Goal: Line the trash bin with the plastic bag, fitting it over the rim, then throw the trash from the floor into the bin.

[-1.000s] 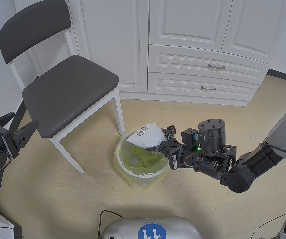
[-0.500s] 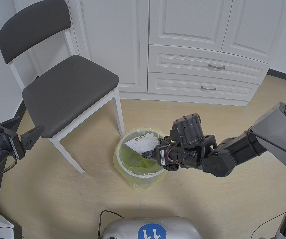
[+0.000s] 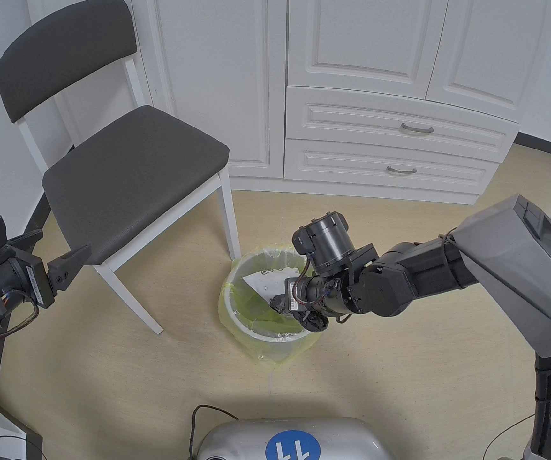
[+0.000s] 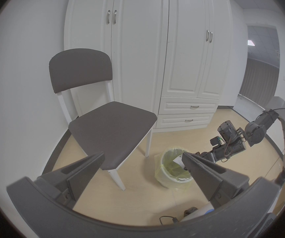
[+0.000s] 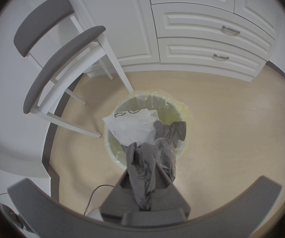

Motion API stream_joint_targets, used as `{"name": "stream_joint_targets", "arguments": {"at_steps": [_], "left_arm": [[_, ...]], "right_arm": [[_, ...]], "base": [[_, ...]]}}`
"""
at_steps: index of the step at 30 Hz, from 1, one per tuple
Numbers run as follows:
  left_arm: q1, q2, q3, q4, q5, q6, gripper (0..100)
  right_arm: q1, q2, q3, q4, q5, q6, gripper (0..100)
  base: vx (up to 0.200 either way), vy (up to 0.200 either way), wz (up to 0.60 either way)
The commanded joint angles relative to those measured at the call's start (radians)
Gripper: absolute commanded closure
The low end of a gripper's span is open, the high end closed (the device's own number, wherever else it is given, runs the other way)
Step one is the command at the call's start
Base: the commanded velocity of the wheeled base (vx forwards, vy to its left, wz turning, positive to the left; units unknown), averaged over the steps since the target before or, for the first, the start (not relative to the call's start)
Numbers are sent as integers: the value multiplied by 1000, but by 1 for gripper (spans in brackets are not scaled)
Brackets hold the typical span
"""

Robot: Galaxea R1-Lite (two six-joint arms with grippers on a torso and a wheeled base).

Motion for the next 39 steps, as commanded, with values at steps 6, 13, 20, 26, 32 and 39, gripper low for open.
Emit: {"name": "stream_joint_targets", "arguments": {"at_steps": [6, 13, 20, 26, 32, 39], "left_arm": [[3, 27, -4, -1, 44, 13, 0], [7, 36, -4, -7, 46, 13, 0], [11, 35, -1, -29, 46, 13, 0], [6, 33, 0, -31, 46, 13, 0], [3, 33, 0, -31, 46, 13, 0], [3, 35, 0, -31, 46, 13, 0]], "right_arm": [[5, 127, -119, 58, -1, 14, 100], [-4, 209, -221, 134, -1, 42, 100], [-21, 256, -334, 212, -1, 66, 100], [-36, 313, -434, 262, -3, 71, 100], [-53, 387, -509, 316, -18, 72, 100], [-78, 417, -509, 282, -34, 65, 100]], "base": [[0, 0, 0], [0, 0, 0], [0, 0, 0], [0, 0, 0], [0, 0, 0], [0, 0, 0]]}}
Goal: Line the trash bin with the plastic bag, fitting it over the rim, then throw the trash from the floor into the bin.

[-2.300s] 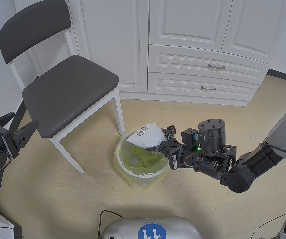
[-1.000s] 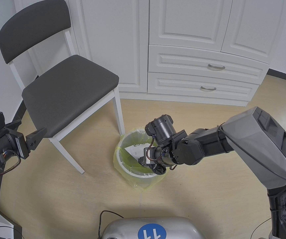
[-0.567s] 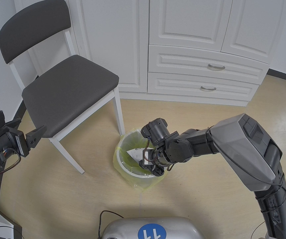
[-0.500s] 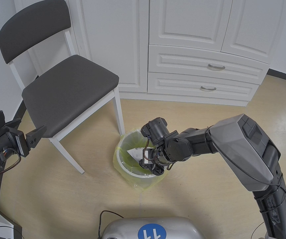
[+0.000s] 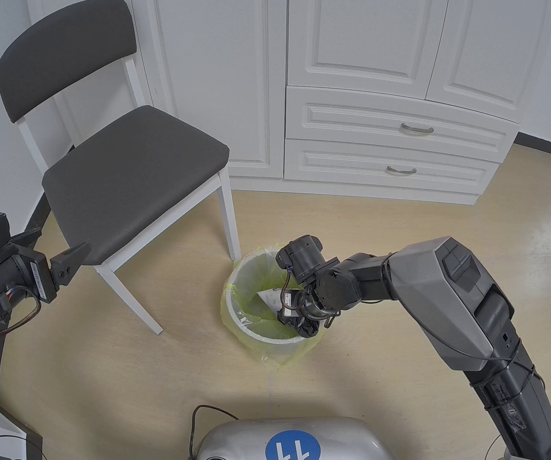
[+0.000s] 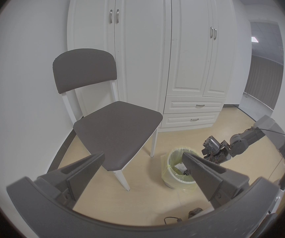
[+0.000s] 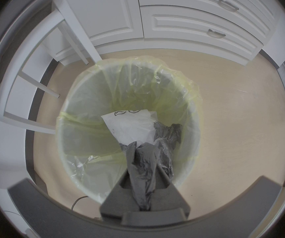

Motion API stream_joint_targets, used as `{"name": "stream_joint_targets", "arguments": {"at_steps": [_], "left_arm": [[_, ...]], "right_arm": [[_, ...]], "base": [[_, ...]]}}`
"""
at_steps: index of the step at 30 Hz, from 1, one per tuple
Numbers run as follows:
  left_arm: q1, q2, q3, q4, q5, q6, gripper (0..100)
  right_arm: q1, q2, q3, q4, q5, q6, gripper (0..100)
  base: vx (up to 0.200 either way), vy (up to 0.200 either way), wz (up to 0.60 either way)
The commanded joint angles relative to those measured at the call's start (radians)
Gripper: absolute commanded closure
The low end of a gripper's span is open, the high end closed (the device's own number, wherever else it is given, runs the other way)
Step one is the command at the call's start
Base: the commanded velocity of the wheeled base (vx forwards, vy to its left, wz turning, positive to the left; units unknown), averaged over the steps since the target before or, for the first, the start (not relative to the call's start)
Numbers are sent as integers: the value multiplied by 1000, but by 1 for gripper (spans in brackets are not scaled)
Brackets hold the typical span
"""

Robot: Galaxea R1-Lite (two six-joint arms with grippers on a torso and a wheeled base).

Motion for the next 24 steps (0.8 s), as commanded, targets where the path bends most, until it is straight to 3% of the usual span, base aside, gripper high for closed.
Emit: {"name": "stream_joint_targets", "arguments": {"at_steps": [1, 15, 24], "left_arm": [[-1, 3, 0, 0, 0, 0, 0], [-1, 3, 0, 0, 0, 0, 0], [-2, -3, 0, 0, 0, 0, 0]], "right_arm": [[-19, 36, -4, -33, -1, 3, 100], [-15, 36, -4, -255, -3, 35, 100], [-9, 22, -4, -234, -24, 34, 100]], "base": [[0, 0, 0], [0, 0, 0], [0, 0, 0]]}}
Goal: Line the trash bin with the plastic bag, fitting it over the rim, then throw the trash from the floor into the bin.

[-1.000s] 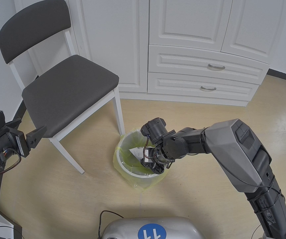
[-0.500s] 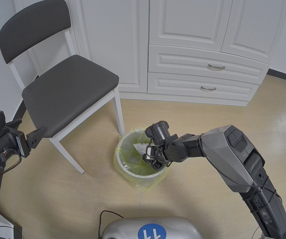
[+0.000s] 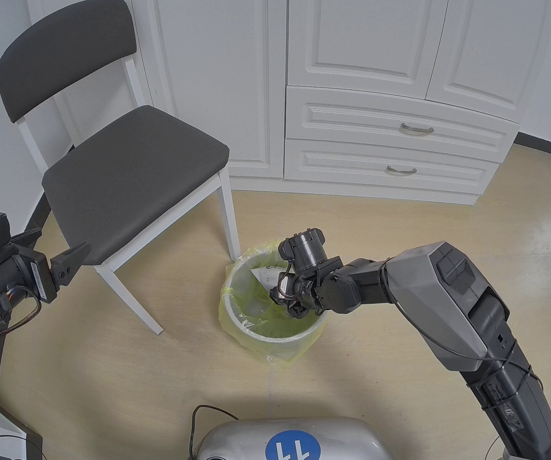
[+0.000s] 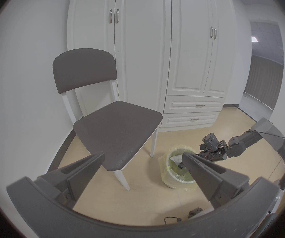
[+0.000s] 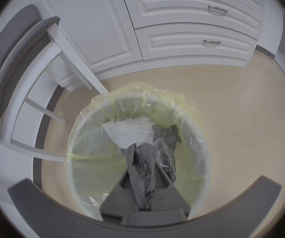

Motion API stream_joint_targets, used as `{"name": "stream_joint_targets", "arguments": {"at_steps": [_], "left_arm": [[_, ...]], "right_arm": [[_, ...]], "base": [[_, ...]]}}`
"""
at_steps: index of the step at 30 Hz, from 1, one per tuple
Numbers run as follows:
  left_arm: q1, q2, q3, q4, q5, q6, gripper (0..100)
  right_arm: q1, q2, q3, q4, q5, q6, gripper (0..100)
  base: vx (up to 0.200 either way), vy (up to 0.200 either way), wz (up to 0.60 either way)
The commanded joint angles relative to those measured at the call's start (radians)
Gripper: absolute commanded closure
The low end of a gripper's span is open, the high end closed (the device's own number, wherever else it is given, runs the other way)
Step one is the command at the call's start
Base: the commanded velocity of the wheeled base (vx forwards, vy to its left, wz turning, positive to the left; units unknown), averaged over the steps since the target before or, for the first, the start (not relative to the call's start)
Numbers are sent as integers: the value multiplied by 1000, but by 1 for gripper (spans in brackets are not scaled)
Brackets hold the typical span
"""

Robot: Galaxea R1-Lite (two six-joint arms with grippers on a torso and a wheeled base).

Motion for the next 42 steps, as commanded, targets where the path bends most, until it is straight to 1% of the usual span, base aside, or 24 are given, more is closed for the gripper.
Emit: {"name": "stream_joint_targets", "arguments": {"at_steps": [1, 6, 7, 10, 19, 26, 27, 32, 42], "left_arm": [[0, -4, 0, 0, 0, 0, 0], [-3, -5, 2, 0, 0, 1, 0], [-3, -7, 0, 0, 0, 0, 0], [-3, -7, 2, 0, 0, 1, 0], [-3, -5, 2, 0, 0, 1, 0], [-3, -5, 2, 0, 0, 1, 0], [-3, -5, 3, 0, 0, 1, 0], [-3, -4, 5, 0, 0, 1, 0], [-3, -4, 6, 0, -1, 1, 0]], "right_arm": [[9, -15, 0, 28, -1, -2, 100], [34, -37, 0, 154, 2, -6, 100], [42, -37, 0, 218, 2, -8, 100], [49, -34, 0, 295, 9, -11, 100], [46, -40, 0, 410, 12, -19, 100], [43, -32, 0, 373, 10, -6, 100], [45, -28, 0, 339, 10, -5, 100], [45, -22, 0, 283, 10, -3, 100], [32, 5, 0, 114, 7, 0, 100]], "base": [[0, 0, 0], [0, 0, 0], [0, 0, 0], [0, 0, 0], [0, 0, 0], [0, 0, 0], [0, 0, 0], [0, 0, 0], [0, 0, 0]]}}
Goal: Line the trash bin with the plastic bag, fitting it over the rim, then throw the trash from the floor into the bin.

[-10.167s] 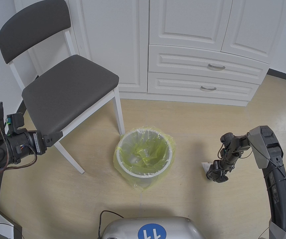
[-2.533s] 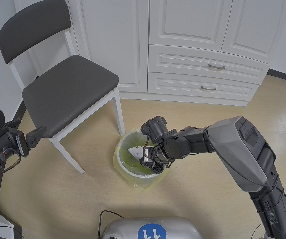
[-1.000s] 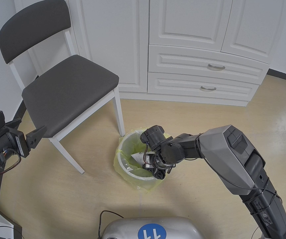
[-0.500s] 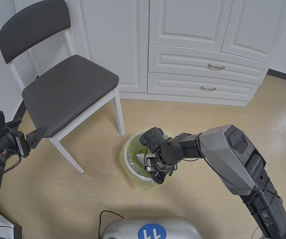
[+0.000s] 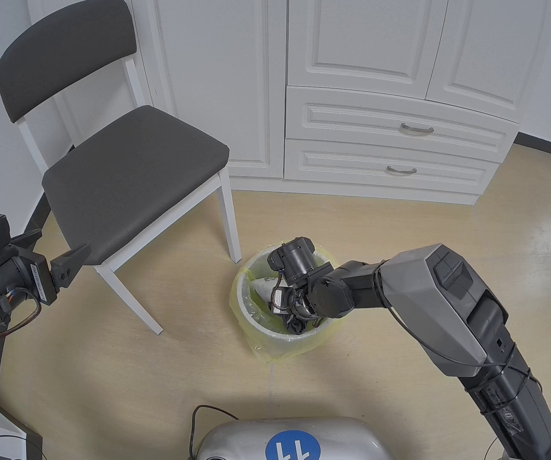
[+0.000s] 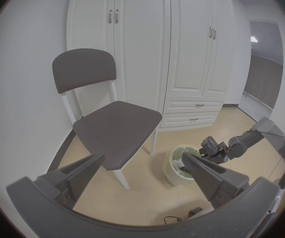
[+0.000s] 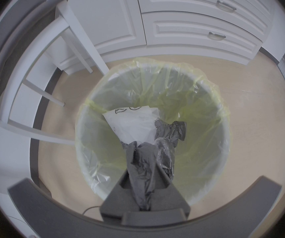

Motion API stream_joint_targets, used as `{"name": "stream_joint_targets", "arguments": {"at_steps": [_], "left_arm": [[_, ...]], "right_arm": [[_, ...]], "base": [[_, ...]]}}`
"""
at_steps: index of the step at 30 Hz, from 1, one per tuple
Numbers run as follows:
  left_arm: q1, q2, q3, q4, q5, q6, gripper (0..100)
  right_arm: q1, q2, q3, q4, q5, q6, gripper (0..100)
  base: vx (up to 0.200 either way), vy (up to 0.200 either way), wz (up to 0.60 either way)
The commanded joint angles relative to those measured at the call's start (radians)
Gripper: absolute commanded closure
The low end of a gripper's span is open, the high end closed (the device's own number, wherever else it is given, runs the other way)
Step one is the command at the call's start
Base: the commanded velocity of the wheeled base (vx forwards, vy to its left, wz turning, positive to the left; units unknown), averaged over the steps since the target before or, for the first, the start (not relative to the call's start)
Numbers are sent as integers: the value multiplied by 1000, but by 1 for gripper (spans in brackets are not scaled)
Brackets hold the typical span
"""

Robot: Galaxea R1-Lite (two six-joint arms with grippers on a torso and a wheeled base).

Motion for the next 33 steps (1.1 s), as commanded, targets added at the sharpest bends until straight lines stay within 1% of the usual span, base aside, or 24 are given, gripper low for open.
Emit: {"name": "stream_joint_targets", "arguments": {"at_steps": [1, 12, 28, 29, 33], "left_arm": [[0, 1, 1, 0, 0, 1, 0], [0, 0, 1, -2, 0, 1, 0], [-1, 0, 5, -14, 0, 1, 0], [-1, 0, 5, -14, 0, 1, 0], [-1, 0, 7, -14, 0, 1, 0]], "right_arm": [[-10, 20, 0, -29, -3, -2, 100], [-42, 46, 0, -25, -9, -3, 100], [-29, 59, 0, -36, -9, 1, 100], [-29, 59, 0, -41, -11, 1, 0], [-29, 60, 0, -58, -11, 1, 0]], "base": [[0, 0, 0], [0, 0, 0], [0, 0, 0], [0, 0, 0], [0, 0, 0]]}}
